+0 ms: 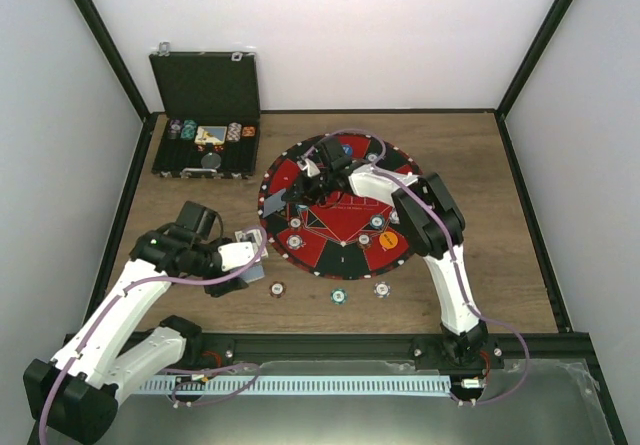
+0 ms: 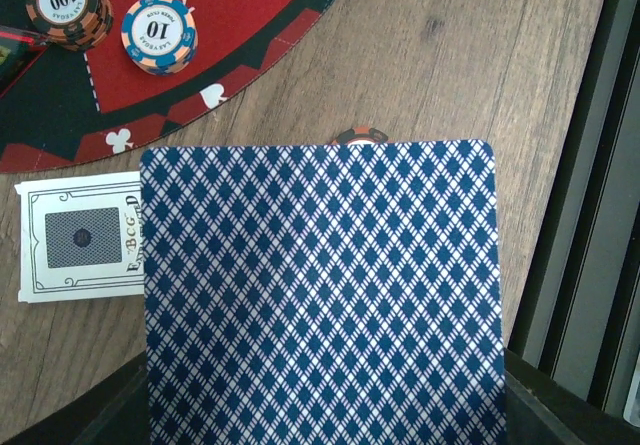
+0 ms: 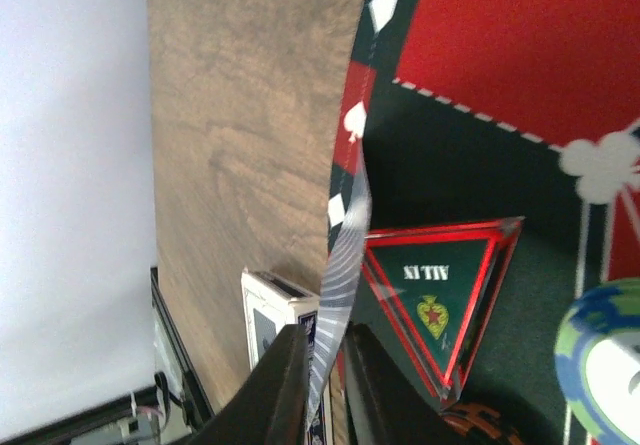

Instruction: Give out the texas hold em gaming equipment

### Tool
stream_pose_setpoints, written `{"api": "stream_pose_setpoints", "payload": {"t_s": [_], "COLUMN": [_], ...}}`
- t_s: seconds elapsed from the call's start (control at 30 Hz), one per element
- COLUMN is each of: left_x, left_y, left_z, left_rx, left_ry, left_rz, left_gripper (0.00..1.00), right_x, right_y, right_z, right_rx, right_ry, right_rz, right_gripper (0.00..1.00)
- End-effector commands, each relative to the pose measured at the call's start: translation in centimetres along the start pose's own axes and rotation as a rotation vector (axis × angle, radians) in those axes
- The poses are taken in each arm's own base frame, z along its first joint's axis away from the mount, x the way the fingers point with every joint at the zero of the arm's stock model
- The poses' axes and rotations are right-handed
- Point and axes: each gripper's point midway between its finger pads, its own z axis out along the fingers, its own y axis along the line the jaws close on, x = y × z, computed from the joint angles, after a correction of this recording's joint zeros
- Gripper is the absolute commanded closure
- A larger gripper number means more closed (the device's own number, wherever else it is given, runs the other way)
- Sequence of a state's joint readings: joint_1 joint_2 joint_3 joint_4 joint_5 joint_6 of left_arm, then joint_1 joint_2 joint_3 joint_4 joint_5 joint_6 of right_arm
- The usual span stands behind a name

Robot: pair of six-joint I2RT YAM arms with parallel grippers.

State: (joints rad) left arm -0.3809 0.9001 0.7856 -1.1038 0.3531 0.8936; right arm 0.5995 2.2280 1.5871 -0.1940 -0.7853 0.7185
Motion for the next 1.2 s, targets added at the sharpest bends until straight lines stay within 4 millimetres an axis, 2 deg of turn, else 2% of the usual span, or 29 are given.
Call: {"api": "stream_pose_setpoints", "payload": {"t_s": [0.0,0.13,0.2,0.3,0.4,0.5,0.6,0.73,0.8,0.9,1.03,1.17], "left_x": [-1.0,-1.1,-1.2,-1.4,-1.5,-1.6,-1.9,-2.0,-2.0,-2.1,-2.2,-2.1], "left_y": [0.0,-0.1,-0.1,0.0,-0.1,0.0,0.0,0.1,0.1,0.0,0.0,0.0], "left_z": [-1.1,-1.3,-1.4,-1.5,-1.5,-1.5,-1.4,-1.4,-1.3,-1.4,-1.5,-1.4], "left_rx": [-0.009,-0.009,-0.007,-0.010,-0.006,-0.004,-0.001,0.000,0.000,0.006,0.004,0.005], "left_ry": [-0.037,-0.042,-0.044,-0.052,-0.057,-0.064,-0.074,-0.081,-0.081,-0.083,-0.088,-0.084], "left_rz": [0.014,0.017,0.018,0.018,0.018,0.015,0.016,0.018,0.023,0.026,0.039,0.046], "left_gripper": [0.95,0.95,0.94,0.94,0.94,0.94,0.94,0.94,0.94,0.94,0.94,0.94], "right_x": [-0.7,-1.1,-1.4,-1.6,-1.5,-0.3,2.6,8.8,12.2,16.7,20.0,21.2], "right_y": [-0.7,-0.6,-0.2,1.0,2.7,4.1,6.6,10.6,11.9,12.0,12.6,12.9], "right_z": [0.3,-0.5,-1.4,-3.0,-4.8,-6.1,-6.5,-6.5,-5.9,-5.1,-4.8,-5.0], "right_rx": [0.079,0.129,0.159,0.178,0.184,0.177,0.091,-0.079,-0.135,-0.181,-0.234,-0.280], "right_ry": [-0.006,-0.027,-0.050,-0.088,-0.127,-0.146,-0.129,-0.056,-0.009,0.055,0.081,0.087], "right_rz": [-0.016,-0.037,-0.050,-0.075,-0.098,-0.113,-0.131,-0.152,-0.151,-0.125,-0.103,-0.079], "right_gripper": [0.84,0.71,0.69,0.62,0.50,0.44,0.33,0.21,0.17,0.15,0.14,0.14]}}
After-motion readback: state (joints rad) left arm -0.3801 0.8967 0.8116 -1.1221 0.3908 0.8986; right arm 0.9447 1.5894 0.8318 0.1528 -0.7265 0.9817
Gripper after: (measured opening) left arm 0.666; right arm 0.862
